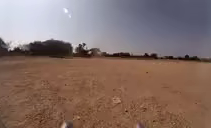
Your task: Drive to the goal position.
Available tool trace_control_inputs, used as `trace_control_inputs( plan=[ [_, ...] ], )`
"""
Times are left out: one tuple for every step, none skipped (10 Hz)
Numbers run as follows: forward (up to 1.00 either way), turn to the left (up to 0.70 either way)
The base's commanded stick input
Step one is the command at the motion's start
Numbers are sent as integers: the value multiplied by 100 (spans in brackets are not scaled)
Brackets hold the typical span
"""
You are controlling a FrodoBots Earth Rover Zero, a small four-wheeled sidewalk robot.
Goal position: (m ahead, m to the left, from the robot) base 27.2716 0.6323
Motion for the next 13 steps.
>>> trace_control_inputs(
  plan=[
    [70, 0],
    [70, 0],
    [70, 0],
    [70, 0],
    [70, 0],
    [70, 0],
    [70, 0],
    [70, 0],
    [70, 0],
    [70, 0],
    [70, 0],
    [70, 0],
    [70, 0]
  ],
)
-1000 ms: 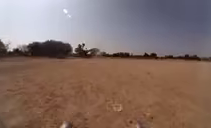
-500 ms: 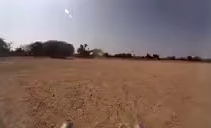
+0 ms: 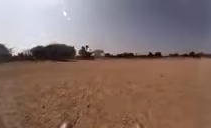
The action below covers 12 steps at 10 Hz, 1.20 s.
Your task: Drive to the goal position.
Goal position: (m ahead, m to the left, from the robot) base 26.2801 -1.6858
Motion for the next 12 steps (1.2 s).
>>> trace_control_inputs(
  plan=[
    [70, 0],
    [70, 0],
    [70, 0],
    [70, 0],
    [70, 0],
    [70, 0],
    [70, 0],
    [70, 0],
    [70, 0],
    [70, 0],
    [70, 0],
    [70, 0]
  ],
)
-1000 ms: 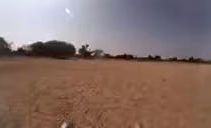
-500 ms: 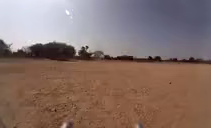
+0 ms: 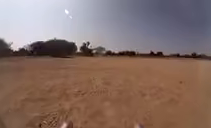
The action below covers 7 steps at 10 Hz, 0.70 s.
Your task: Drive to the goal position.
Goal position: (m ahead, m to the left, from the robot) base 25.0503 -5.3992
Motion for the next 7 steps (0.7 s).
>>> trace_control_inputs(
  plan=[
    [70, 0],
    [70, 0],
    [70, 0],
    [70, 0],
    [70, 0],
    [70, 0],
    [70, 0]
  ],
)
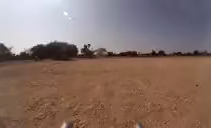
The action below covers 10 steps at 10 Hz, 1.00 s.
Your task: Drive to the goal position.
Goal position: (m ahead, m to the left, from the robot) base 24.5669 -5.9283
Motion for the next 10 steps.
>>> trace_control_inputs(
  plan=[
    [70, 0],
    [70, 0],
    [70, 0],
    [70, 0],
    [70, 0],
    [70, 0],
    [70, 0],
    [70, 0],
    [70, 0],
    [70, 0]
  ],
)
